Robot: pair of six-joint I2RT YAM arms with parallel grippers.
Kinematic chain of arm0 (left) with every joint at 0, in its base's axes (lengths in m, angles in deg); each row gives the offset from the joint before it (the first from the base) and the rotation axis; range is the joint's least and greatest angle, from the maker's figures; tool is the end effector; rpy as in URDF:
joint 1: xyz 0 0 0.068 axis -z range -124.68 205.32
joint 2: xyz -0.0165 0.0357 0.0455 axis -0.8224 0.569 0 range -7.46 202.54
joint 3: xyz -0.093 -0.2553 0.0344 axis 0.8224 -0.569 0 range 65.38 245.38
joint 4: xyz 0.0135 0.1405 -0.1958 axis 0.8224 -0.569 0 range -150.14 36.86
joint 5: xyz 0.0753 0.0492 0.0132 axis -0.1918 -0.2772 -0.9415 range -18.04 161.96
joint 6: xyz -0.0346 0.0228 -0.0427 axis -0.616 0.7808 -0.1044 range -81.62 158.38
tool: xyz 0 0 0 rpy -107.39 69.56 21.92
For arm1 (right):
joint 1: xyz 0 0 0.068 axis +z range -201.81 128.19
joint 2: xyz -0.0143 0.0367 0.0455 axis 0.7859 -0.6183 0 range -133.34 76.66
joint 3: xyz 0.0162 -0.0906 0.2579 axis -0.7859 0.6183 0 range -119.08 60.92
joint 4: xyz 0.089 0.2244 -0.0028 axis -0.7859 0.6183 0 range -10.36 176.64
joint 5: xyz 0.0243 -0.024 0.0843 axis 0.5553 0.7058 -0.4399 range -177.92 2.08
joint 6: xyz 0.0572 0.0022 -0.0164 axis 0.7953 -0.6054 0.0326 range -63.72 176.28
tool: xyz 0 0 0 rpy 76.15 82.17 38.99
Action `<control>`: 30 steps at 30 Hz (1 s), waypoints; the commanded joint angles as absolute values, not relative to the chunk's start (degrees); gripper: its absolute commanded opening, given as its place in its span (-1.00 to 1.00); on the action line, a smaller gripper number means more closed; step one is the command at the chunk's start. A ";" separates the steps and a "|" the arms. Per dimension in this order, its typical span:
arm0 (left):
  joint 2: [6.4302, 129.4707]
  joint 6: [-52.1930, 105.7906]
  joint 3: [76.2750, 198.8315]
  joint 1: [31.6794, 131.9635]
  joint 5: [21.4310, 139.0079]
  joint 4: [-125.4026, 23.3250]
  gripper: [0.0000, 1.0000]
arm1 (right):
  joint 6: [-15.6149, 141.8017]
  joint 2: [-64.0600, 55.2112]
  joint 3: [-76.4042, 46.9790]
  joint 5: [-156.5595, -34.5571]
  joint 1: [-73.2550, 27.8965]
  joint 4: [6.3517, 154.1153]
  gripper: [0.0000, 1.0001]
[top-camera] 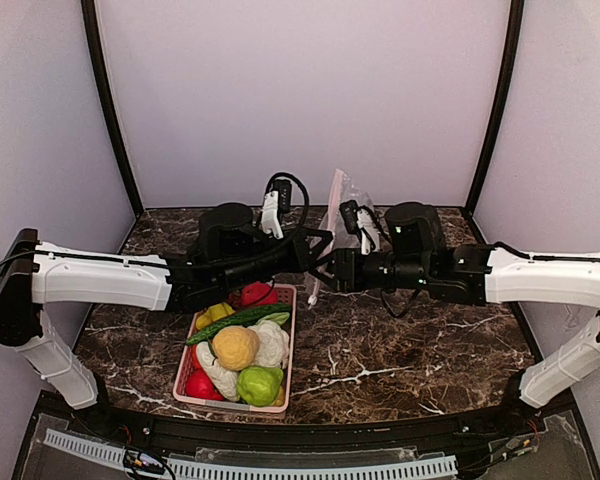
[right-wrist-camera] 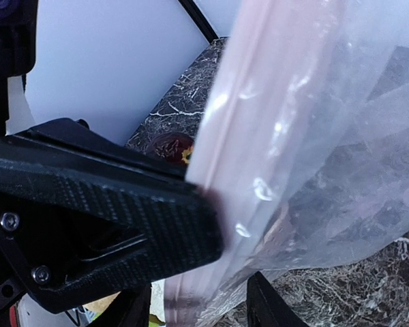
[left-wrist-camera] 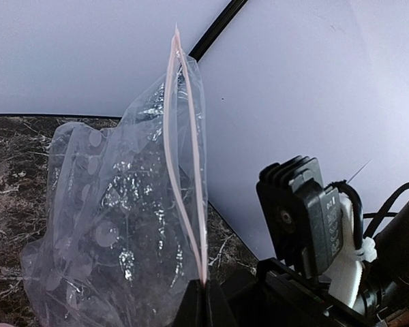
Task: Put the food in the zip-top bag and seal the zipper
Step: Pass from the left arm to the right
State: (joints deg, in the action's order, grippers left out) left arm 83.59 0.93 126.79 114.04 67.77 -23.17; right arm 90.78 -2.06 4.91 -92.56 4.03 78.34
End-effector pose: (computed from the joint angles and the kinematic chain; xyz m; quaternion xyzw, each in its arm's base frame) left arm 0.1928 -0.3112 0.3208 0.1045 0.6973 -0.5101 0.4926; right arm 0.1694 0.2559 0.2997 -0.1752 0.8070 0.4228 0.3733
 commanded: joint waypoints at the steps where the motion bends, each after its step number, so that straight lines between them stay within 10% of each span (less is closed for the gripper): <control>1: 82.39 0.50 126.20 114.32 67.23 -21.98 -0.99 | 90.58 -2.31 5.41 -91.70 4.53 77.09 -0.12; 15: 82.67 1.11 127.31 114.32 66.77 -23.46 -0.99 | 89.58 2.65 9.68 -92.64 6.24 75.96 0.00; 30: 82.98 0.74 127.55 114.32 67.11 -23.59 -0.99 | 89.47 0.25 8.88 -89.62 6.27 77.07 -0.34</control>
State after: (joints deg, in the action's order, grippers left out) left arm 83.59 0.66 126.83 114.06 66.99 -23.23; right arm 89.69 1.22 9.63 -91.29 5.91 77.94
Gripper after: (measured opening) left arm 0.010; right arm 0.342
